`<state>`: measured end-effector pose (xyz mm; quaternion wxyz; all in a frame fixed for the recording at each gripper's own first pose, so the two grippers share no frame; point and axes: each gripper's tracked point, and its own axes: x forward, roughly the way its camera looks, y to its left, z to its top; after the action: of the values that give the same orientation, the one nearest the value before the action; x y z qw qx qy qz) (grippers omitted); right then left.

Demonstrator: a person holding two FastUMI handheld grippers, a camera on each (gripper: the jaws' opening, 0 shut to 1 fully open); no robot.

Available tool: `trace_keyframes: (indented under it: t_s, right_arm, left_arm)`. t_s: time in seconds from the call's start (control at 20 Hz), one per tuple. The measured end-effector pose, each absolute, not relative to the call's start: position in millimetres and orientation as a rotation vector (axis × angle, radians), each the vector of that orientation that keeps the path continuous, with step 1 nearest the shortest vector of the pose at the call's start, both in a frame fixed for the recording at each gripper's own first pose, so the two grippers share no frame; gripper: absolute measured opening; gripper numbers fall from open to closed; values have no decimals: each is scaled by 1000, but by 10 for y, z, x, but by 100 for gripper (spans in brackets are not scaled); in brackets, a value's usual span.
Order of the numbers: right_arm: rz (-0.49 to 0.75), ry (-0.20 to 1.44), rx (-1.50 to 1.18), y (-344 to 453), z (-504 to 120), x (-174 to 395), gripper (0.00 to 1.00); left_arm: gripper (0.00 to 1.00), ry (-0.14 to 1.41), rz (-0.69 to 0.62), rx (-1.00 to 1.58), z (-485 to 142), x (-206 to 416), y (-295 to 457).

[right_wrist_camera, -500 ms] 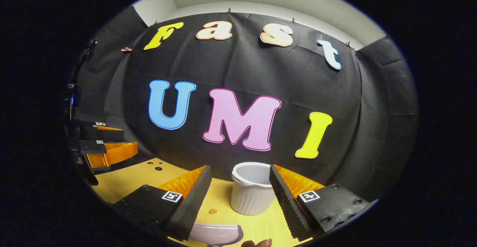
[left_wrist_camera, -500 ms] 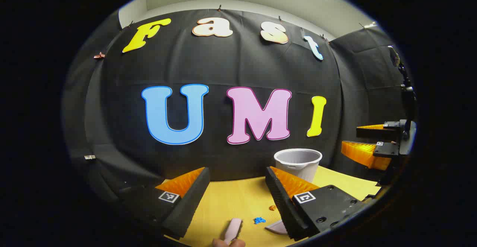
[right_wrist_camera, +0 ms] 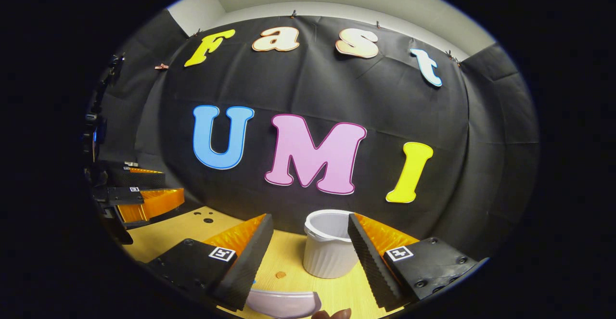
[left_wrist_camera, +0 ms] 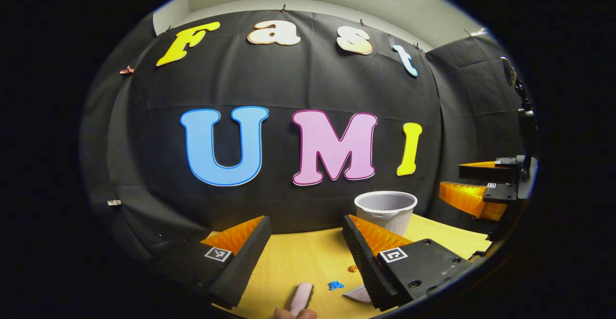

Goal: Pick up the small broom and dustpan from the desktop, sweep the trash into the dustpan with the broom, and then empty the trash into the garbage bin.

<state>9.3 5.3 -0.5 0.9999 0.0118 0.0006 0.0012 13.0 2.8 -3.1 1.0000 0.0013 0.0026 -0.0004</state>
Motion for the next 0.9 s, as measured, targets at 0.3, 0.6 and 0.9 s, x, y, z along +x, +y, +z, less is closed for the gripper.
trace_keyframes:
  t_s: [0.3,0.6,0.9]
  right_arm:
    - [11,28,31,64,-107,107,97]
    - [101,215,57,177,-597,-76,97]
    - [183,608,13,305,-1749,-584,96]
  left_arm:
    - [96,17,11,-1,-97,156,99]
    - [96,37,18,17,-212,111,166]
    - [96,80,22,22,-467,26,262]
